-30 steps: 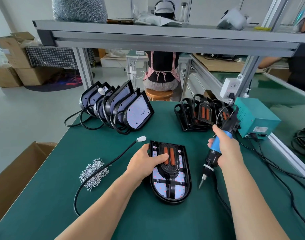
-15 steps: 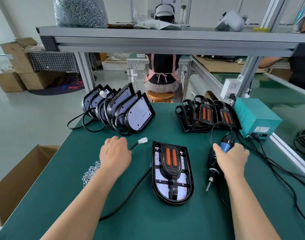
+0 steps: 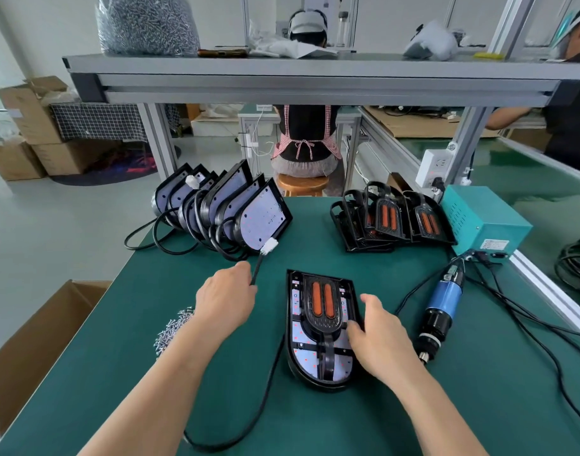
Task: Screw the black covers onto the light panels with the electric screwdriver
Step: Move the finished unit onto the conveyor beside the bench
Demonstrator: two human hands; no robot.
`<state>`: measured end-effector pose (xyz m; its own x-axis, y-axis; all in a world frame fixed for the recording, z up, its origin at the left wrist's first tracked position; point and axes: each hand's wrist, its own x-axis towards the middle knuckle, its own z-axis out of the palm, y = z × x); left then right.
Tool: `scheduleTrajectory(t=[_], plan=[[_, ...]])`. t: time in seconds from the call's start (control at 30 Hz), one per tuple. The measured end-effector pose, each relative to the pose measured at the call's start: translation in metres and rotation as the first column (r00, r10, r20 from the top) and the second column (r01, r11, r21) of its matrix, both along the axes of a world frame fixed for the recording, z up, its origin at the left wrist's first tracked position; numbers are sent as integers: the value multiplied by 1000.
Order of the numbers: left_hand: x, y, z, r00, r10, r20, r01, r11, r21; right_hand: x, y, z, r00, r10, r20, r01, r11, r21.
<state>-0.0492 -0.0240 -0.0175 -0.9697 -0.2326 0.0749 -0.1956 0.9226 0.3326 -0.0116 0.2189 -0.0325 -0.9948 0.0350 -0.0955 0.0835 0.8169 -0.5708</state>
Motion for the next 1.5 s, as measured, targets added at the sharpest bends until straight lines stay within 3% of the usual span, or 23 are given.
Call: scheduleTrajectory(t=[0.07,0.13,0.2,0.3,0.43,0.6,0.7,0.83,0.9,1.03,1.2,1.3,1.37,1.43,1.5], plan=[[-2,8,5,999,-24,-47,32,985,170,-3,0,-3,1000,-12,28,14,997,-73],[-5,16,9,994,3,-108,46,891,452,-3,-2,-5,999,-40,15,42,981,-191],[-9,24,12,987,96,-129,32,671,741,-2,-7,-7,994,-109,27,111,931,-347],[-16,31,18,967,217,-130,36,389,920,-4,-14,-6,972,-220,87,228,774,-591],[-21,41,21,940,304,-157,117,147,982,-10,-24,2,947,-245,207,305,489,-817],[-24,55,7,973,215,-87,85,19,996,-14,-41,6,943,-213,254,304,246,-920],[-20,58,-3,991,124,-58,63,-35,997,-15,-49,6,947,-165,277,305,181,-935],[-14,62,-7,996,-67,52,-74,-376,924,-19,-50,9,958,-51,281,286,191,-939],[-14,62,-10,983,-185,19,-107,-479,871,-20,-47,15,962,57,268,256,155,-954],[-15,54,-9,966,-258,-29,-94,-452,887,-19,-41,15,968,162,191,163,174,-971],[-26,49,-14,984,-168,63,-114,-315,942,-22,-33,14,995,52,81,61,311,-949],[-24,57,-20,996,-68,59,-75,-276,958,-26,-26,15,1000,1,-2,-2,335,-942],[-19,67,-24,1000,-4,17,-17,-98,995,-31,-18,17,999,-32,-39,-27,324,-946],[-12,79,-27,996,-15,-88,89,242,966,-37,-8,21,995,-71,-66,-41,308,-950],[-8,86,-36,981,-120,-155,195,532,824,-42,5,26,989,-117,-89,-51,298,-953]])
